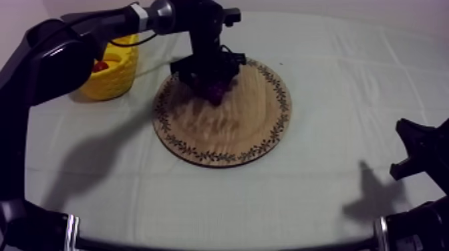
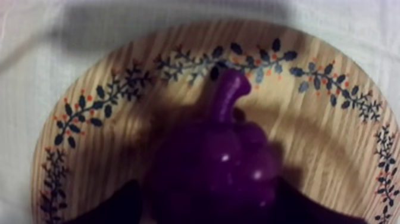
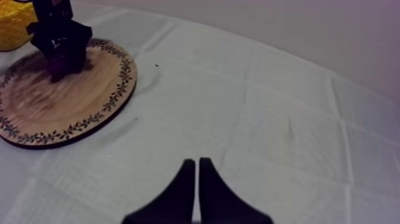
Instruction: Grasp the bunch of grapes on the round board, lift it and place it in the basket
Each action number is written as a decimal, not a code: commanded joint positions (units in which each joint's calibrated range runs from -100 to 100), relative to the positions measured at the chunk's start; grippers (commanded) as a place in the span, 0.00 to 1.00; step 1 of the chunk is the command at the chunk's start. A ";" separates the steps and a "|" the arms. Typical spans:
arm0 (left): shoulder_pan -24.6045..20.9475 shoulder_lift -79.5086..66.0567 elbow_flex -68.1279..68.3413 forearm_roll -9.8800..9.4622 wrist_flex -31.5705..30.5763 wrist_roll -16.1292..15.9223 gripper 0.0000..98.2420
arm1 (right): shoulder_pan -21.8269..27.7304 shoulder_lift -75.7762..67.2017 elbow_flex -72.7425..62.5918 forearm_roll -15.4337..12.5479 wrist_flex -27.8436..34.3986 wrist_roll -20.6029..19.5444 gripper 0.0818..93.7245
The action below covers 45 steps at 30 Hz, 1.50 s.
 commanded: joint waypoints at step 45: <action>-17.95 -53.63 35.21 -6.34 -4.41 -14.76 0.47 | 0.02 -0.01 -0.03 0.01 0.00 0.02 0.00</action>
